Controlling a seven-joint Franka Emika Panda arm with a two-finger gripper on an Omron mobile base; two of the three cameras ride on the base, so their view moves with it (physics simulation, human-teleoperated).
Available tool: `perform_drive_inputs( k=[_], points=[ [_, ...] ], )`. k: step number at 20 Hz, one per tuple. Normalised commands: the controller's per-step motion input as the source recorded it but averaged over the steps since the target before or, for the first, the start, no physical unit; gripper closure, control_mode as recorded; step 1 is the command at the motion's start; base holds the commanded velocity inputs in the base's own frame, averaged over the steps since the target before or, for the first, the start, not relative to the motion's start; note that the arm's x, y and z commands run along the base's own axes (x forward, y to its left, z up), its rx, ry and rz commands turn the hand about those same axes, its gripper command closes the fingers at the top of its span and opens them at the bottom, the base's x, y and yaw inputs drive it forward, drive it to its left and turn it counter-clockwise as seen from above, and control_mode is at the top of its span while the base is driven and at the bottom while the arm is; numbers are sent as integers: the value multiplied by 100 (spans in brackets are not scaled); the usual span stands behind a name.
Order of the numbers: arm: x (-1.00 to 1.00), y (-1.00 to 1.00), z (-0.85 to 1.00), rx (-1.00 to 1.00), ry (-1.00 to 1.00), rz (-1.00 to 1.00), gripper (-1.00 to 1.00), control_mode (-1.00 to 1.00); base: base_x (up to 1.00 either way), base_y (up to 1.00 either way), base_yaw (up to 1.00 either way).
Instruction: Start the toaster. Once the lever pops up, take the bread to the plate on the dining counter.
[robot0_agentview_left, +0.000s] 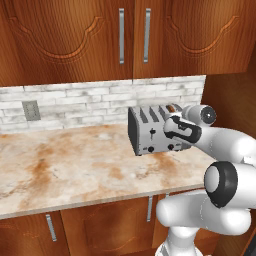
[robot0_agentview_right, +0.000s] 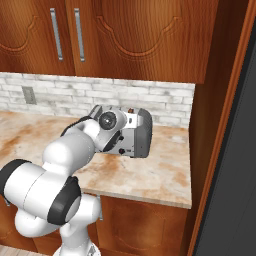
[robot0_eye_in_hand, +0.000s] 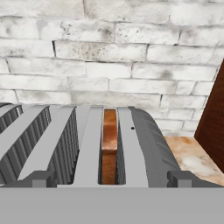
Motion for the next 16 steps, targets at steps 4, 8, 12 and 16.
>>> perform_drive_inputs(
  k=[4, 8, 12, 16],
  points=[
    [0, 0, 0, 0, 0, 0, -100, -100, 0, 0, 0],
    [0, 0, 0, 0, 0, 0, -100, -100, 0, 0, 0],
    [0, 0, 0, 0, 0, 0, -100, -100, 0, 0, 0],
    [0, 0, 0, 0, 0, 0, -100, -100, 0, 0, 0]
  ],
)
